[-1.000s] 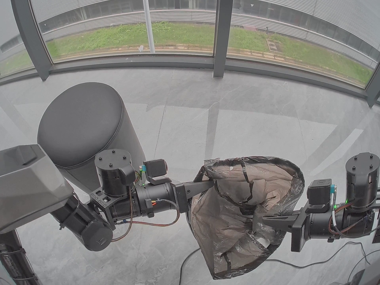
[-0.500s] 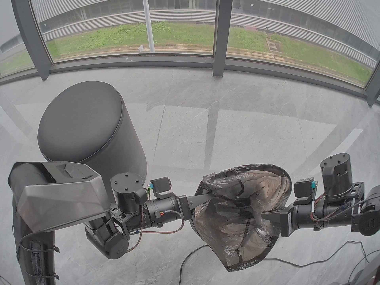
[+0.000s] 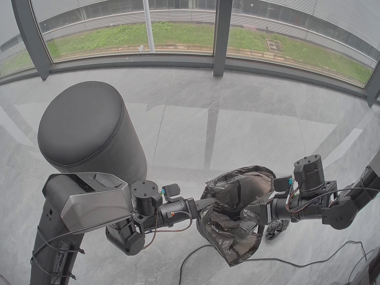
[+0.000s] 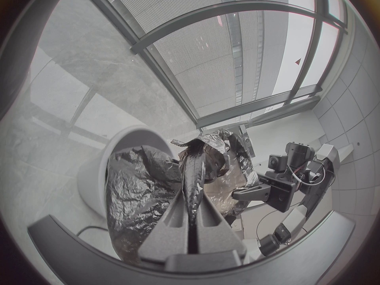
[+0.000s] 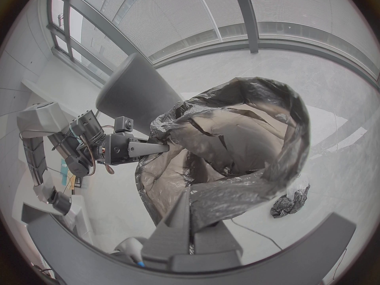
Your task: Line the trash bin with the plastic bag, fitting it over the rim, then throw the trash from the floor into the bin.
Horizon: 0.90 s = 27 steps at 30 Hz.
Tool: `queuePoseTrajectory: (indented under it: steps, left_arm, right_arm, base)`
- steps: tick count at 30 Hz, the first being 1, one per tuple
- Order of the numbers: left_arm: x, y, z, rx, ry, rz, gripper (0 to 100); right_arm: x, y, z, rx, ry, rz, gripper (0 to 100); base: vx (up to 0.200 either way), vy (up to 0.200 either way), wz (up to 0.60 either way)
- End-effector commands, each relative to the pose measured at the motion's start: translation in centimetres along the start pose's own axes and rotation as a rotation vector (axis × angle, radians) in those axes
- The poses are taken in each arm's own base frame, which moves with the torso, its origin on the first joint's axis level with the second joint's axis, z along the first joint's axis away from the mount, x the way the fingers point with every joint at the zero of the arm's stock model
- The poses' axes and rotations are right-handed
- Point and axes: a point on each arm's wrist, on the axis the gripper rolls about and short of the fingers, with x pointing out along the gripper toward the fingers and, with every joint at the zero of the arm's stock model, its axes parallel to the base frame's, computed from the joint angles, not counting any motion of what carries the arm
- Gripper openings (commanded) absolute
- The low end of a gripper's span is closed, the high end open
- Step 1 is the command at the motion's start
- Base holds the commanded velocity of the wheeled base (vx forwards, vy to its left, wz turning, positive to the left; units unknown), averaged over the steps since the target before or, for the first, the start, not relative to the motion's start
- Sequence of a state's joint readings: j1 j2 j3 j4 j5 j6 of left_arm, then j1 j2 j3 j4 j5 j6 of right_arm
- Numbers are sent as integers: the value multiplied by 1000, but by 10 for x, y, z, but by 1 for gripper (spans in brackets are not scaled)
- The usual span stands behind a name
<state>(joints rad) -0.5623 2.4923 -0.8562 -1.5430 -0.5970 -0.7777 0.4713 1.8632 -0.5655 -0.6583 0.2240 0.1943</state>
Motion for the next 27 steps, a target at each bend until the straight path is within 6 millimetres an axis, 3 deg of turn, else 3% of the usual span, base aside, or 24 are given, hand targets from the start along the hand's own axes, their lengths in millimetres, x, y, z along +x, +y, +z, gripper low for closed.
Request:
queuePoseTrajectory:
  steps: [1,6,14,21,27]
  left_arm:
    - [13,23,8,1,-48,-3,0]
    - [4,31,16,10,-85,34,0]
    - [1,38,19,131,-148,119,0]
    - [27,19,14,166,-152,60,0]
    - [48,15,26,180,-195,46,0]
  right_arm:
    - [24,-28,-4,43,9,-55,0]
    - [33,-36,-7,45,25,-56,0]
    - [26,-57,-4,-82,14,-100,0]
    - [19,-79,-2,-181,7,-131,0]
    - [15,-92,1,-158,-6,-167,0]
  base:
    - [0,0,0]
    - [0,0,0]
    - [0,0,0]
    - [0,0,0]
    - [0,0,0]
